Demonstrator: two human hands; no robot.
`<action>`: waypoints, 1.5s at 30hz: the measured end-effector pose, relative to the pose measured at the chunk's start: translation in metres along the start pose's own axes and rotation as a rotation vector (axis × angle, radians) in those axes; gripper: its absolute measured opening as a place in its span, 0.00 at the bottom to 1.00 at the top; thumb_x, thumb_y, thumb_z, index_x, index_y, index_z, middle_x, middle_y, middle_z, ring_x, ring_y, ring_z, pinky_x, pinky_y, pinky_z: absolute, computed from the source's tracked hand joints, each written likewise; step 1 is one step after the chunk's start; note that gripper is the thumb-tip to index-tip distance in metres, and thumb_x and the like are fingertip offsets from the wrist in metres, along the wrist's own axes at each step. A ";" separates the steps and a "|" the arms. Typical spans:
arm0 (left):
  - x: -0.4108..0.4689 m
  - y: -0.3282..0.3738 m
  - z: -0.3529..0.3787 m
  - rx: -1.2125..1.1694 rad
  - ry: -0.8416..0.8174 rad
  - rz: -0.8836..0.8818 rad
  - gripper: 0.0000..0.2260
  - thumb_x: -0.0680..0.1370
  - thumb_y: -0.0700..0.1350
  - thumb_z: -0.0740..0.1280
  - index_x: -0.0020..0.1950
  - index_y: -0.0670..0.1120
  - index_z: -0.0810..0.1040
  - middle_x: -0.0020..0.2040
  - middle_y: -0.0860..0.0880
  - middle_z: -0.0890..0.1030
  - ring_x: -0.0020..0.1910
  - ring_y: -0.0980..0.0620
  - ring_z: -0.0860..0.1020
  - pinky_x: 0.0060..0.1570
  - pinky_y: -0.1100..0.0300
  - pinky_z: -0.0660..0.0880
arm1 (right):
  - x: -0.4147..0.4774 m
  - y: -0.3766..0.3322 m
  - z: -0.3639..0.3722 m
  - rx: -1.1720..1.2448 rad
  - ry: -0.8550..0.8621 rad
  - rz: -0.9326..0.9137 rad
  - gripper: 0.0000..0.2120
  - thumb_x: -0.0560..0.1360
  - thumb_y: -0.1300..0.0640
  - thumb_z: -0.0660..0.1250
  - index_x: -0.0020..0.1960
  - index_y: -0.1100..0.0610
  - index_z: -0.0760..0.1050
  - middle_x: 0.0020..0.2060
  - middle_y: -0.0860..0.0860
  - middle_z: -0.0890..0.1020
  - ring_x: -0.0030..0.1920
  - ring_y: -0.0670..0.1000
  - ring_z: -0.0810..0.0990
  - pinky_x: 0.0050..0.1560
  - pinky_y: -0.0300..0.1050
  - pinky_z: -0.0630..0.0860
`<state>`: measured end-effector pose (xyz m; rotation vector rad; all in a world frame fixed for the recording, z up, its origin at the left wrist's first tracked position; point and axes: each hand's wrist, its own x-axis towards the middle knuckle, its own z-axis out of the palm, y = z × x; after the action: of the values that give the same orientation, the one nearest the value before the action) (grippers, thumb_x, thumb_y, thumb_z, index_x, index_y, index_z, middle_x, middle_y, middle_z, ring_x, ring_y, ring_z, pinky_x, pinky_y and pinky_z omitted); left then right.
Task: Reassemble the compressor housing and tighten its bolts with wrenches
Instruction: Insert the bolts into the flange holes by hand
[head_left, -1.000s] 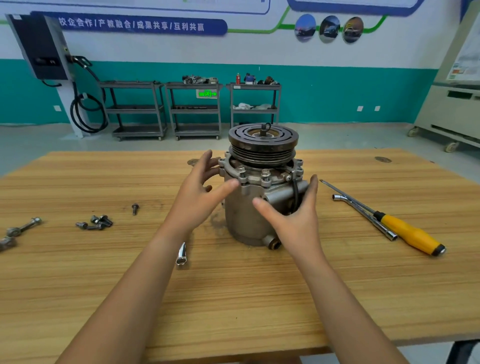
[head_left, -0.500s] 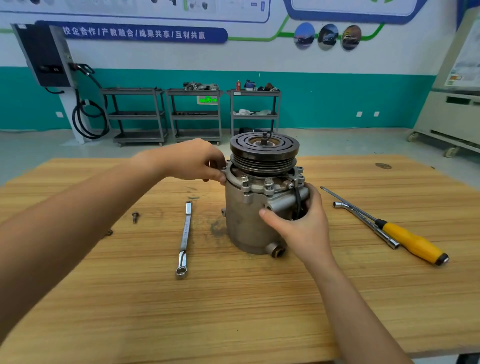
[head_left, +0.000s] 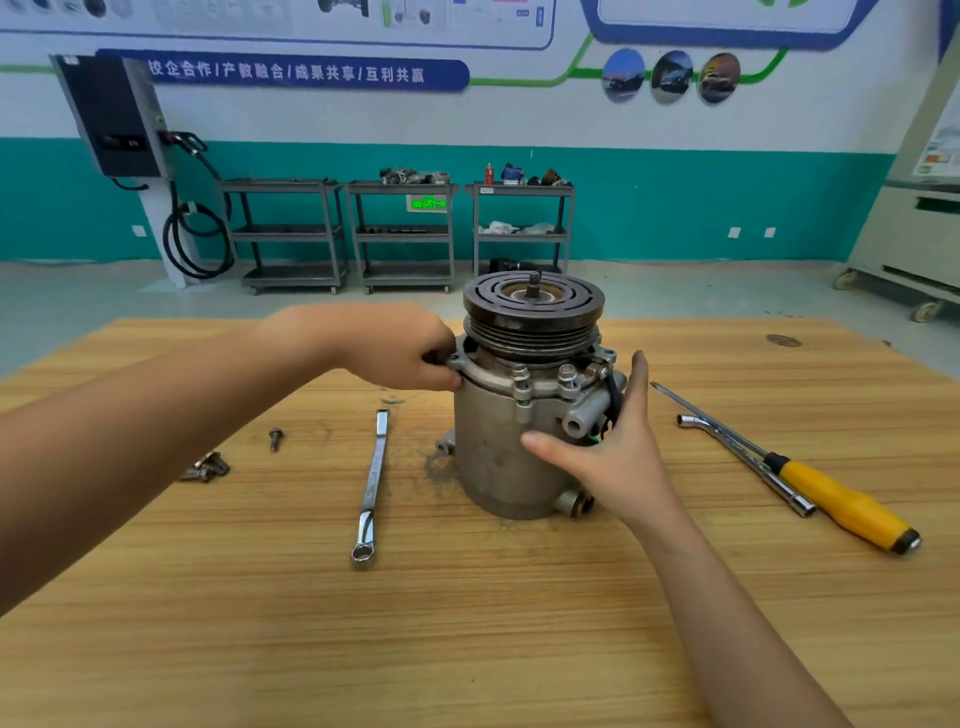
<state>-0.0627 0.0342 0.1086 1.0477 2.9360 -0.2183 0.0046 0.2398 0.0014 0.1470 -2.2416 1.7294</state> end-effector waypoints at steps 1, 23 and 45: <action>0.000 0.000 0.000 0.000 -0.004 0.002 0.12 0.79 0.52 0.60 0.38 0.49 0.67 0.32 0.52 0.71 0.30 0.58 0.68 0.28 0.69 0.63 | 0.001 0.000 0.001 -0.007 0.012 0.002 0.69 0.49 0.40 0.76 0.76 0.45 0.34 0.61 0.35 0.60 0.62 0.33 0.58 0.62 0.35 0.59; 0.004 -0.006 -0.001 -0.146 0.016 0.008 0.16 0.76 0.50 0.66 0.30 0.49 0.69 0.26 0.52 0.68 0.23 0.57 0.65 0.25 0.68 0.63 | 0.004 0.006 0.005 -0.046 0.082 -0.044 0.54 0.49 0.42 0.80 0.69 0.51 0.58 0.59 0.41 0.73 0.60 0.44 0.73 0.61 0.46 0.72; 0.000 -0.009 0.007 -0.198 0.097 0.067 0.15 0.76 0.47 0.66 0.31 0.45 0.70 0.26 0.51 0.67 0.24 0.56 0.64 0.26 0.66 0.60 | 0.005 0.009 0.006 0.021 0.081 -0.064 0.47 0.50 0.45 0.81 0.61 0.42 0.57 0.54 0.33 0.71 0.55 0.32 0.69 0.50 0.30 0.68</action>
<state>-0.0682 0.0262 0.1027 1.1538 2.9236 0.1253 -0.0038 0.2366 -0.0065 0.1482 -2.1385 1.6952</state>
